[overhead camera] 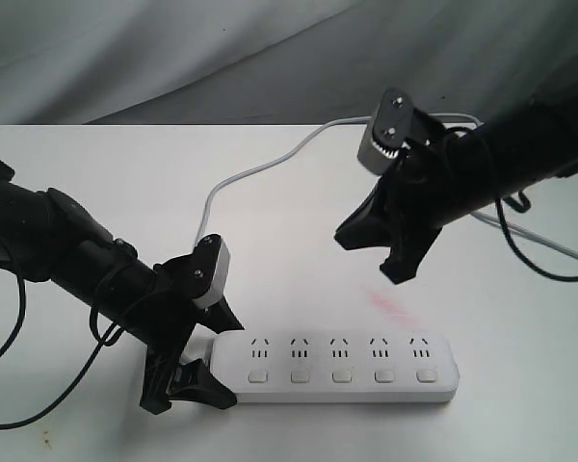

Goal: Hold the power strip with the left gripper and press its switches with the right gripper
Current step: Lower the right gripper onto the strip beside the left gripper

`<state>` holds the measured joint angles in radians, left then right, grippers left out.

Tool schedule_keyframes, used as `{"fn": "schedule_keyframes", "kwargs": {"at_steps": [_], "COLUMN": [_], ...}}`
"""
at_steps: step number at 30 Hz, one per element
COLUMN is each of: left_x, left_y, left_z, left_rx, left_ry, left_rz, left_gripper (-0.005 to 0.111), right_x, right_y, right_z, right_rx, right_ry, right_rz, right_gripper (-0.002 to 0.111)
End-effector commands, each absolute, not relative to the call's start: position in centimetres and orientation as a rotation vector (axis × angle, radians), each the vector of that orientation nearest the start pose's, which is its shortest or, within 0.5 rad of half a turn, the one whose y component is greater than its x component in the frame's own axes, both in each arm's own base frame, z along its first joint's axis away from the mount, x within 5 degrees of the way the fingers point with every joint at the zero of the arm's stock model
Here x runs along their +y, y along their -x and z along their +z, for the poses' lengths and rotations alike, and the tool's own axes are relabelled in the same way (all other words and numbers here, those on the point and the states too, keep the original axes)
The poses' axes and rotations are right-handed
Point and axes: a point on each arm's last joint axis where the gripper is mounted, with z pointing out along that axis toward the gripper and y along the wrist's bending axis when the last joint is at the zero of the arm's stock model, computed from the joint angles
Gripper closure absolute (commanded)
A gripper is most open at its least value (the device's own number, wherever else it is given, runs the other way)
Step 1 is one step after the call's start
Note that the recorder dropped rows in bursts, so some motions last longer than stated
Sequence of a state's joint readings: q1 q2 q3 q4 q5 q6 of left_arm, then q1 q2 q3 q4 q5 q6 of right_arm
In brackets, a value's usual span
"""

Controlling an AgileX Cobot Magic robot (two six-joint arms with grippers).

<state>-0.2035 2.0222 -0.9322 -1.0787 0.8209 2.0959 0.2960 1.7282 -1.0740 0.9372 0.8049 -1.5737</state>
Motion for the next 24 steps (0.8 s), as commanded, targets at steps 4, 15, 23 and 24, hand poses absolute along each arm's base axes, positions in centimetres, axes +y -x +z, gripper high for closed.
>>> {"fn": "schedule_keyframes", "kwargs": {"at_steps": [4,15,23,24], "left_x": [-12.4,-12.4,-12.4,-12.4], "left_y": [-30.1,-30.1,-30.1,-30.1], "left_z": [9.1,9.1,9.1,9.1], "left_rx": [1.976,1.976,1.976,1.976], "left_ry": [-1.717,-1.717,-1.717,-1.717], "left_rz": [-0.777,-0.777,-0.777,-0.777], "left_gripper": [0.055,0.055,0.055,0.055], "right_x": [18.6,21.6,21.7,21.7], "right_y": [-28.5,-28.0,-27.8,-27.8], "right_z": [18.9,15.9,16.0,16.0], "right_rx": [1.954,1.941,1.928,1.92], "right_ry": [1.448,1.466,1.484,1.492], "right_rz": [0.719,0.79,0.805,0.801], "right_gripper": [0.108,0.093,0.046,0.044]}}
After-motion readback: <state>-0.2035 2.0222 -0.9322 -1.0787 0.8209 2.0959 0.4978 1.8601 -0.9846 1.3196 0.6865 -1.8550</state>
